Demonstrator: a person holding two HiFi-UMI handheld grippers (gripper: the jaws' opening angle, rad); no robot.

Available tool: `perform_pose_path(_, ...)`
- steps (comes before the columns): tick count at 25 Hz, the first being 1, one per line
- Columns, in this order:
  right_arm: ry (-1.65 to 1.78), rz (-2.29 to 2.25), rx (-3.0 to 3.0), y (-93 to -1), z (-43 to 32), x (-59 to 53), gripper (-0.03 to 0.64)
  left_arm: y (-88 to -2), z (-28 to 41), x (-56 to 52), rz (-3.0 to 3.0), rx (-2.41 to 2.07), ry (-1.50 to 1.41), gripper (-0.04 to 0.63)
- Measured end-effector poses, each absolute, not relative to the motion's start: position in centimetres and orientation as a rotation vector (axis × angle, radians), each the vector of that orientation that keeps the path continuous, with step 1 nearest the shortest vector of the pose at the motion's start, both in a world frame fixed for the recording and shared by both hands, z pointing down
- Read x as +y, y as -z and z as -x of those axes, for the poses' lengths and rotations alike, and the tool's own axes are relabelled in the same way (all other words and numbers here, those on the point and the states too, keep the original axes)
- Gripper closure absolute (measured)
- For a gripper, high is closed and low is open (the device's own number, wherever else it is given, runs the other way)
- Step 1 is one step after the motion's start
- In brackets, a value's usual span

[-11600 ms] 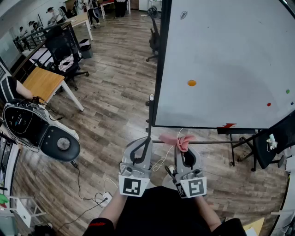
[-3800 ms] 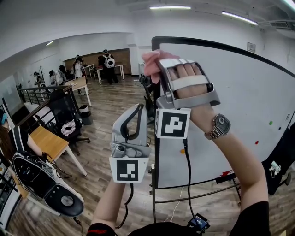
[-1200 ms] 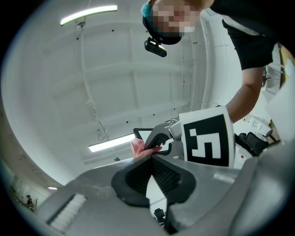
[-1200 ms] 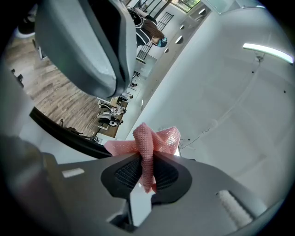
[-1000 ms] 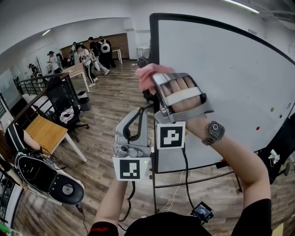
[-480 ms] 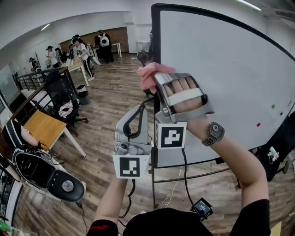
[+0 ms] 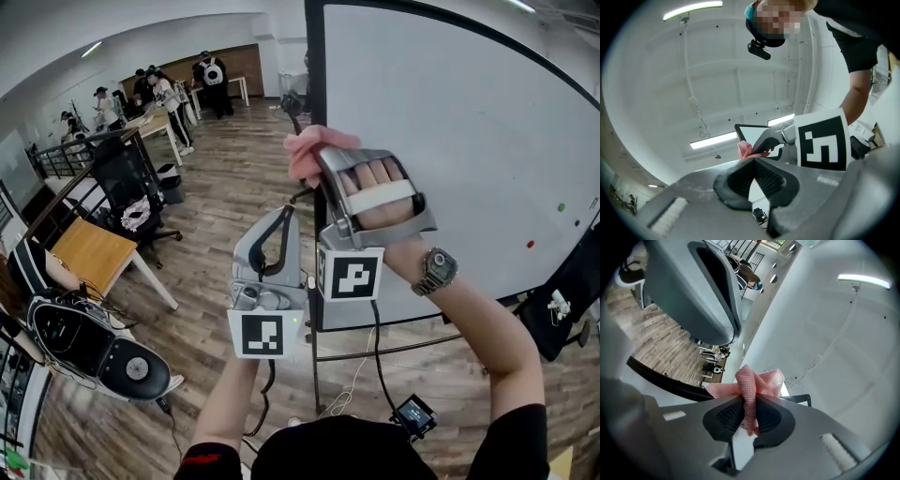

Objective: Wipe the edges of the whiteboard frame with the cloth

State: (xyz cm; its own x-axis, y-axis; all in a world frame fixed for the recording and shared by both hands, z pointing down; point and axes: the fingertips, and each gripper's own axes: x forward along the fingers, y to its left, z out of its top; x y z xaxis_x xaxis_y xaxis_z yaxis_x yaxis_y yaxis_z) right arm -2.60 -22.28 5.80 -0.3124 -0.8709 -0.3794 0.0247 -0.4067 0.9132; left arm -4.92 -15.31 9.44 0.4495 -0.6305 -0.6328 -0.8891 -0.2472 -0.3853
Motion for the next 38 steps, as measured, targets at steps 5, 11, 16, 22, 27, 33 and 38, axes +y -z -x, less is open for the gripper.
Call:
perform_pose_path(5,1.773,-1.279,-1.181,-6.3,2.2,-22.9,0.568,-9.5,4.5,-15.9,1.995,1.263,-0.446,0.597)
perform_pose_path(11,1.736,-1.323,-1.244,-6.7,2.1,-23.7,0.568,-9.0,4.7,-16.6,2.001,1.264,-0.451,0.597)
perform_pose_path(16,1.711,-1.363,-1.289,-6.8,1.8,-23.9,0.568,-9.7,4.7,-17.1,2.008,1.273,-0.419,0.597)
perform_pose_path(22,1.683,-1.403,-1.356,-7.4,1.3,-23.8,0.568,-10.1,4.7,-17.2,2.02,1.291,-0.445,0.597)
perform_pose_path(27,1.649,-1.449,-1.424,-8.3,0.8,-23.6,0.568,-10.5,4.5,-17.0,2.018,1.291,-0.447,0.597)
perform_pose_path(33,1.644,-1.52,-1.498,-9.1,0.6,-23.4,0.569,-11.2,4.9,-17.1,2.026,1.301,-0.427,0.597)
perform_pose_path(38,1.607,-1.559,-1.552,-9.8,0.9,-23.5,0.569,-11.8,5.6,-17.4,2.036,1.313,-0.435,0.597)
